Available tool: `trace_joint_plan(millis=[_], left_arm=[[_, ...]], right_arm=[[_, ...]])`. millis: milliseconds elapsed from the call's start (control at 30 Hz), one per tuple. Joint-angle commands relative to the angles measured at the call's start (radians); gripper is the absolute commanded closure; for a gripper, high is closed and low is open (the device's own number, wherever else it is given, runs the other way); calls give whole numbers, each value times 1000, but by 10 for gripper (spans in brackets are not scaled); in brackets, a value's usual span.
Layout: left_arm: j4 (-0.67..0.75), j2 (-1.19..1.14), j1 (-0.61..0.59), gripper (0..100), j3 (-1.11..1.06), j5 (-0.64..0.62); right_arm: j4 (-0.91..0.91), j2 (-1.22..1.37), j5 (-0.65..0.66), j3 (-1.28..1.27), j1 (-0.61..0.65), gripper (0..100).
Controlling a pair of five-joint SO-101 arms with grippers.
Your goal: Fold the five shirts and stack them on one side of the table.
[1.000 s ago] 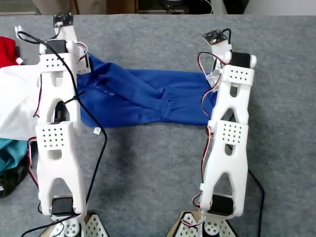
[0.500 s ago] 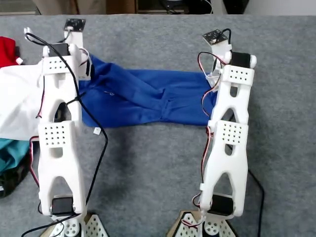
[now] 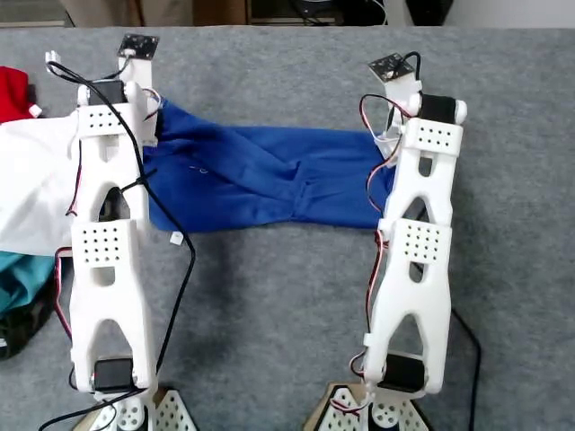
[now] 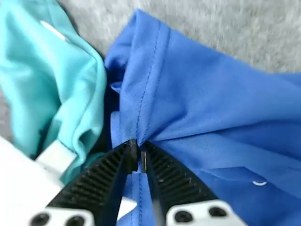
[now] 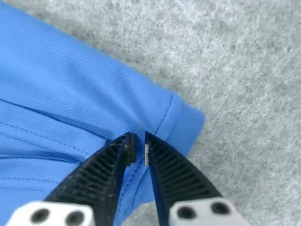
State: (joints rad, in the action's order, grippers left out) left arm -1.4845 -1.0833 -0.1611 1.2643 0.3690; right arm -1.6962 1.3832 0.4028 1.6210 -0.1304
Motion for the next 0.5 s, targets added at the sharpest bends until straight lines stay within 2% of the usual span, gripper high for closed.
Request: trace_joint_plan(millis=[0, 133, 333, 467], left_arm=[[-6, 15, -3, 981, 72, 3], [-34, 19, -3, 981, 84, -28], [-255, 38, -8, 981, 256, -40], [-276, 39, -32, 981, 276, -44]], right_arm=[[21, -5, 12, 45, -18, 940], [21, -5, 12, 45, -18, 940], [23, -5, 12, 45, -18, 940], [23, -5, 12, 45, -18, 940]])
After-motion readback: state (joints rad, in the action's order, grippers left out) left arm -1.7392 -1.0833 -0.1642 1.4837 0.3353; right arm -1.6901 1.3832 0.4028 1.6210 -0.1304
